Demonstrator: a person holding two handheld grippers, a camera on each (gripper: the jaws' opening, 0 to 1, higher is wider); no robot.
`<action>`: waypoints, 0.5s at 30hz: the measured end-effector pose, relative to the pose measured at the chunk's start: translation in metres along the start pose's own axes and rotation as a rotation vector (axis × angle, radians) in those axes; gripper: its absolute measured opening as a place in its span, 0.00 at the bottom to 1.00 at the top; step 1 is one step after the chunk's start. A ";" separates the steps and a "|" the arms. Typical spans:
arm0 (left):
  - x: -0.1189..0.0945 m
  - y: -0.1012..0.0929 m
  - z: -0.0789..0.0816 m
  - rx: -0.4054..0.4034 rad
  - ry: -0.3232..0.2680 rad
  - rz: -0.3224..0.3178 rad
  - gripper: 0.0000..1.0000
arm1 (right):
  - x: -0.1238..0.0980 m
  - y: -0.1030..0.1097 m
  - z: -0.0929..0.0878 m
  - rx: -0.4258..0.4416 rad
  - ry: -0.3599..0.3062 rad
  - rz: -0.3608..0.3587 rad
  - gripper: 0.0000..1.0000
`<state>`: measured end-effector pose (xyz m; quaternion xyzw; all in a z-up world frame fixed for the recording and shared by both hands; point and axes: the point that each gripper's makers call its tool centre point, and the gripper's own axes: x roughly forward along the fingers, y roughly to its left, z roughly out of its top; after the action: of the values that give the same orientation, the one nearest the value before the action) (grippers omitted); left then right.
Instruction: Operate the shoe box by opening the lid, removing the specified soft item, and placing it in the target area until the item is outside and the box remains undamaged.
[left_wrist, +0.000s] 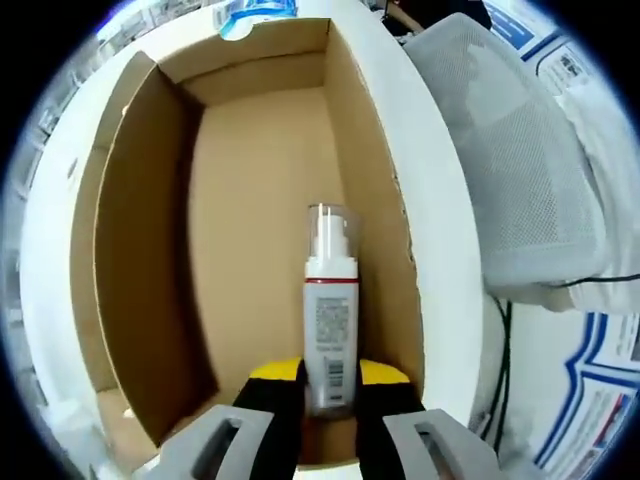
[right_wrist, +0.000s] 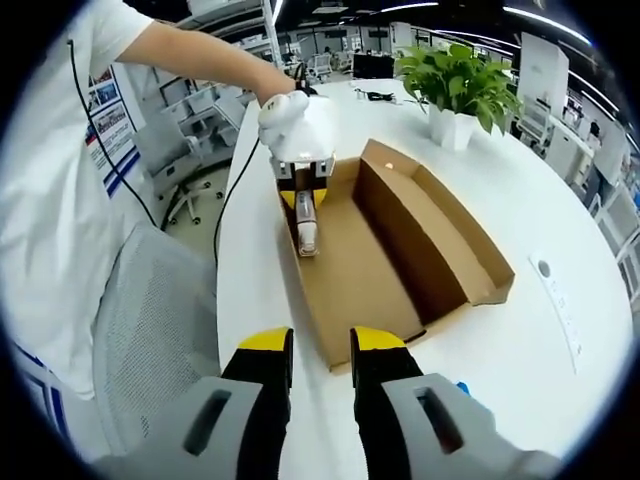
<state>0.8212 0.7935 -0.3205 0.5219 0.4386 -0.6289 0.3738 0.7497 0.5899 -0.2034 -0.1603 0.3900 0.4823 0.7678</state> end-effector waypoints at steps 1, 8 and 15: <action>0.001 0.001 -0.001 -0.004 -0.001 0.006 0.18 | 0.000 0.001 0.000 0.001 -0.001 0.000 0.21; 0.001 0.006 -0.002 -0.006 0.005 0.039 0.18 | -0.003 0.005 -0.002 0.004 -0.002 -0.006 0.21; -0.009 0.006 0.000 -0.019 -0.009 0.045 0.18 | -0.004 0.007 0.000 -0.001 -0.007 -0.011 0.21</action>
<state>0.8282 0.7912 -0.3130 0.5254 0.4310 -0.6184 0.3948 0.7424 0.5907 -0.1994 -0.1611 0.3863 0.4789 0.7717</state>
